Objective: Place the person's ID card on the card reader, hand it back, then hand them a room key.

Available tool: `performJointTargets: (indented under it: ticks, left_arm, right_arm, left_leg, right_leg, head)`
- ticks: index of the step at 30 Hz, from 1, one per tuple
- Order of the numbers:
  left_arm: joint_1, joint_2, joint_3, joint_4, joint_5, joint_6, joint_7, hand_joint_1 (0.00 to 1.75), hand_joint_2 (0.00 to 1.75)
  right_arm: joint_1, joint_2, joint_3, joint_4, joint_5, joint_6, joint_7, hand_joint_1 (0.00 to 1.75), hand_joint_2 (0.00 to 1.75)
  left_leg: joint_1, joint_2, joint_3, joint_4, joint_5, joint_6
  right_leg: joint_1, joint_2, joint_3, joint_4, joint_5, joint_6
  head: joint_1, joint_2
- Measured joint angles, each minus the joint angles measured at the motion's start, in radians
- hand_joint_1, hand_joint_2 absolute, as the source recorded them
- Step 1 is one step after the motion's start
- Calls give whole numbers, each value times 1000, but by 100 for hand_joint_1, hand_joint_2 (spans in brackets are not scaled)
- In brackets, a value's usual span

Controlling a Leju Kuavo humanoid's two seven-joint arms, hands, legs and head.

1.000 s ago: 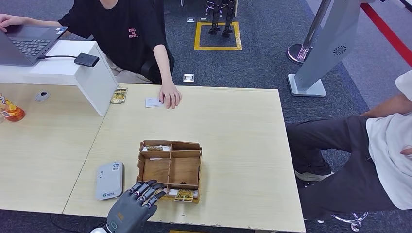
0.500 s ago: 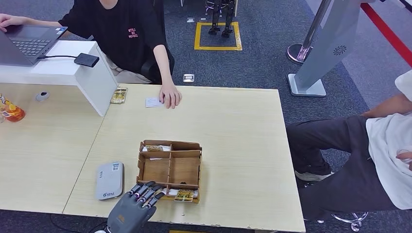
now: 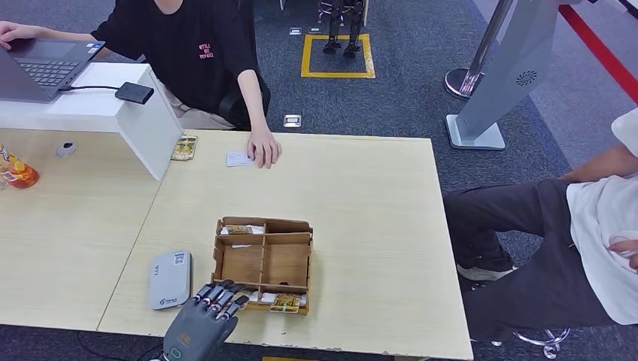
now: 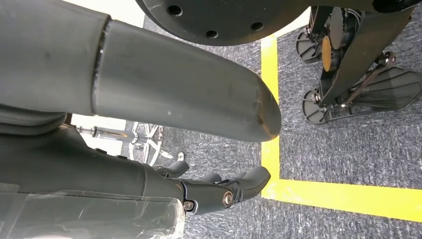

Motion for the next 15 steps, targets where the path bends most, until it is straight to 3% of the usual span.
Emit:
performJointTargets:
  ticks: [9, 13, 15]
  left_arm:
    - [15, -10, 26, 17, -11, 1, 35, 65, 175]
    - [38, 8, 35, 18, -16, 0, 126, 68, 175]
    - [51, 30, 35, 16, -11, 5, 165, 75, 175]
  right_arm:
    - [-3, 0, -9, 0, 7, 5, -4, 0, 0]
    - [34, 36, 3, -73, -9, 126, -41, 0, 0]
    - [84, 65, 51, -158, -137, 180, 4, 0, 0]
  left_leg:
    - [0, 0, 0, 0, 0, 0]
    - [1, 0, 0, 0, 0, 0]
    - [1, -1, 1, -1, -1, -1]
  right_leg:
    - [0, 0, 0, 0, 0, 0]
    - [0, 0, 0, 0, -1, -1]
    - [0, -1, 0, 0, -2, -2]
  head:
    - [0, 0]
    - [0, 0]
    - [0, 0]
